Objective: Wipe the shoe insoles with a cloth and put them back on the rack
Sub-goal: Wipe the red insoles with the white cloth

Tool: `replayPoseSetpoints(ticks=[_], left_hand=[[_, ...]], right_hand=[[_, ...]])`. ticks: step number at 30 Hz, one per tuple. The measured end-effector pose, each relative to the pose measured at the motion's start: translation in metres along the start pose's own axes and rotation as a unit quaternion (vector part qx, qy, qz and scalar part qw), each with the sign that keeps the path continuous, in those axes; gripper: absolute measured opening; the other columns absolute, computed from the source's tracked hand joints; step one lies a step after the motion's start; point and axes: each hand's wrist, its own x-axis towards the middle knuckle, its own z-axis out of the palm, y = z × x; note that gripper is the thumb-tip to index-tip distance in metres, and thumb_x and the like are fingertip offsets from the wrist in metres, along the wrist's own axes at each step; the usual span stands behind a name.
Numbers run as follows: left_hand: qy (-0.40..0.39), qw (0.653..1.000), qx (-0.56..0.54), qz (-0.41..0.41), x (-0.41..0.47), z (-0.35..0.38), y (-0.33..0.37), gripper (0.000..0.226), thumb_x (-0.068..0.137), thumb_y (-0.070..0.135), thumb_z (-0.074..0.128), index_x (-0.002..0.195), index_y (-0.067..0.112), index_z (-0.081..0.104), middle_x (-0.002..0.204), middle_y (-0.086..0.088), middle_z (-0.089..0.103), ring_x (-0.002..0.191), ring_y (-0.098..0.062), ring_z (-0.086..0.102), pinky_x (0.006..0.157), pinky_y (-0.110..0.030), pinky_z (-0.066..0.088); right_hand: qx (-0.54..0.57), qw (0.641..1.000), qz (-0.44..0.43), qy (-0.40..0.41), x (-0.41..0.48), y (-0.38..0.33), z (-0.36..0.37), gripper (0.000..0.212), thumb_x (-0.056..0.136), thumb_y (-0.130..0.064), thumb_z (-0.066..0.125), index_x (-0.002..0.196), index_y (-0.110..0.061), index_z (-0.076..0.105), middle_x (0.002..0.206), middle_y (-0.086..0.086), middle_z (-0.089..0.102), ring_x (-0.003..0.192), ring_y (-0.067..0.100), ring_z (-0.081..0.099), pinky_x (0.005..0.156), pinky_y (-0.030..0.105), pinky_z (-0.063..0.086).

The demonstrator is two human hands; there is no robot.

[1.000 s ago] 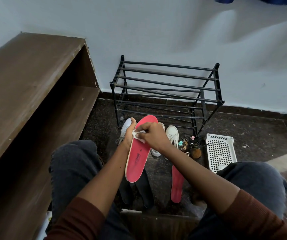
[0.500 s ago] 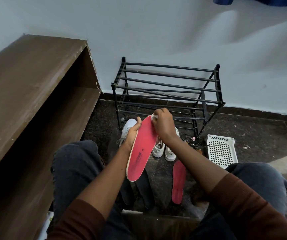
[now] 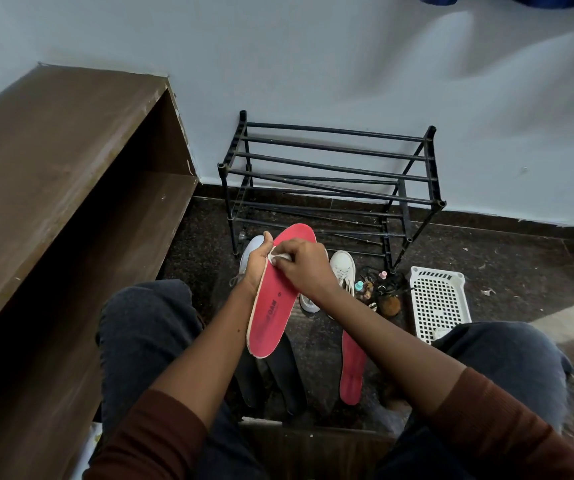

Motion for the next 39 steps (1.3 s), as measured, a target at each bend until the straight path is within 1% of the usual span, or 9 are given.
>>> replayPoseSetpoints(ticks=[5, 10, 14, 16, 19, 23, 28, 35, 39], left_hand=[[0.021, 0.999, -0.023, -0.007, 0.003, -0.005, -0.004, 0.074, 0.094, 0.06, 0.026, 0.068, 0.01, 0.074, 0.076, -0.009, 0.067, 0.076, -0.019, 0.067, 0.087, -0.033, 0.043], [-0.005, 1.0, -0.01, -0.008, 0.002, 0.001, -0.003, 0.067, 0.099, 0.049, 0.026, 0.071, 0.014, 0.077, 0.072, -0.006, 0.07, 0.068, -0.019, 0.069, 0.074, -0.032, 0.051], [-0.013, 0.999, -0.008, -0.029, -0.006, -0.004, -0.001, 0.062, 0.094, 0.057, 0.029, 0.104, 0.007, 0.066, 0.09, -0.012, 0.071, 0.072, -0.027, 0.069, 0.074, -0.036, 0.052], [-0.034, 0.998, -0.009, -0.055, -0.01, -0.007, 0.0, 0.068, 0.09, 0.061, 0.031, 0.108, 0.005, 0.064, 0.091, -0.014, 0.069, 0.067, -0.029, 0.067, 0.061, -0.032, 0.056], [-0.068, 0.995, -0.041, -0.063, -0.017, -0.01, 0.005, 0.073, 0.089, 0.064, 0.032, 0.109, 0.003, 0.068, 0.1, -0.016, 0.068, 0.065, -0.029, 0.067, 0.056, -0.03, 0.056], [-0.073, 0.995, -0.056, -0.043, -0.016, -0.012, 0.007, 0.089, 0.08, 0.064, 0.047, 0.145, 0.006, 0.032, 0.133, -0.02, 0.044, 0.077, -0.03, 0.067, 0.06, -0.034, 0.057], [-0.079, 0.991, -0.085, -0.06, -0.024, -0.001, 0.006, 0.071, 0.093, 0.059, 0.027, 0.122, 0.0, 0.051, 0.097, -0.022, 0.068, 0.071, -0.035, 0.07, 0.055, -0.037, 0.058], [-0.075, 0.993, -0.074, -0.051, -0.018, -0.006, 0.004, 0.076, 0.089, 0.061, 0.033, 0.137, 0.003, 0.042, 0.12, -0.021, 0.055, 0.081, -0.037, 0.068, 0.067, -0.038, 0.058], [-0.038, 0.998, -0.045, -0.018, -0.016, -0.001, 0.004, 0.065, 0.095, 0.057, 0.027, 0.112, 0.004, 0.06, 0.091, -0.015, 0.07, 0.072, -0.028, 0.07, 0.071, -0.034, 0.055]], right_hand=[[-0.043, 0.999, -0.021, 0.003, 0.002, 0.004, 0.004, 0.014, 0.083, -0.003, 0.058, 0.091, 0.001, 0.069, 0.098, 0.015, 0.065, 0.089, 0.027, 0.06, 0.067, 0.015, 0.027], [-0.101, 0.993, -0.03, 0.052, 0.018, 0.016, 0.001, 0.012, 0.086, -0.002, 0.053, 0.083, 0.007, 0.061, 0.093, 0.022, 0.058, 0.085, 0.035, 0.056, 0.071, 0.035, 0.039], [-0.103, 0.99, 0.036, 0.085, 0.033, 0.031, -0.011, 0.011, 0.087, -0.001, 0.051, 0.089, 0.005, 0.06, 0.097, 0.022, 0.057, 0.089, 0.034, 0.053, 0.077, 0.04, 0.043], [-0.062, 0.988, 0.091, 0.104, 0.039, 0.036, -0.022, 0.012, 0.086, -0.003, 0.053, 0.091, 0.002, 0.062, 0.096, 0.018, 0.059, 0.087, 0.029, 0.055, 0.074, 0.032, 0.043], [0.065, 0.974, 0.172, 0.135, 0.041, 0.041, -0.035, 0.004, 0.087, -0.007, 0.054, 0.085, -0.005, 0.057, 0.082, 0.008, 0.059, 0.07, 0.017, 0.051, 0.053, 0.014, 0.034], [0.255, 0.93, 0.228, 0.134, 0.039, 0.04, -0.039, 0.018, 0.087, -0.001, 0.054, 0.079, -0.014, 0.045, 0.077, 0.002, 0.049, 0.068, 0.019, 0.048, 0.06, 0.028, 0.041], [0.452, 0.859, 0.24, 0.027, 0.036, 0.029, -0.039, 0.048, 0.088, 0.016, 0.033, 0.109, -0.022, 0.055, 0.079, 0.007, 0.056, 0.065, 0.017, 0.053, 0.058, 0.03, 0.042], [0.283, 0.942, 0.17, 0.061, 0.038, 0.027, -0.036, 0.013, 0.076, -0.002, 0.07, 0.079, -0.014, 0.066, 0.082, 0.01, 0.065, 0.076, 0.023, 0.061, 0.07, 0.036, 0.051], [-0.004, 0.996, 0.047, 0.08, 0.035, 0.022, -0.027, 0.014, 0.076, -0.006, 0.068, 0.09, -0.007, 0.07, 0.09, 0.009, 0.069, 0.082, 0.021, 0.062, 0.07, 0.024, 0.04]])
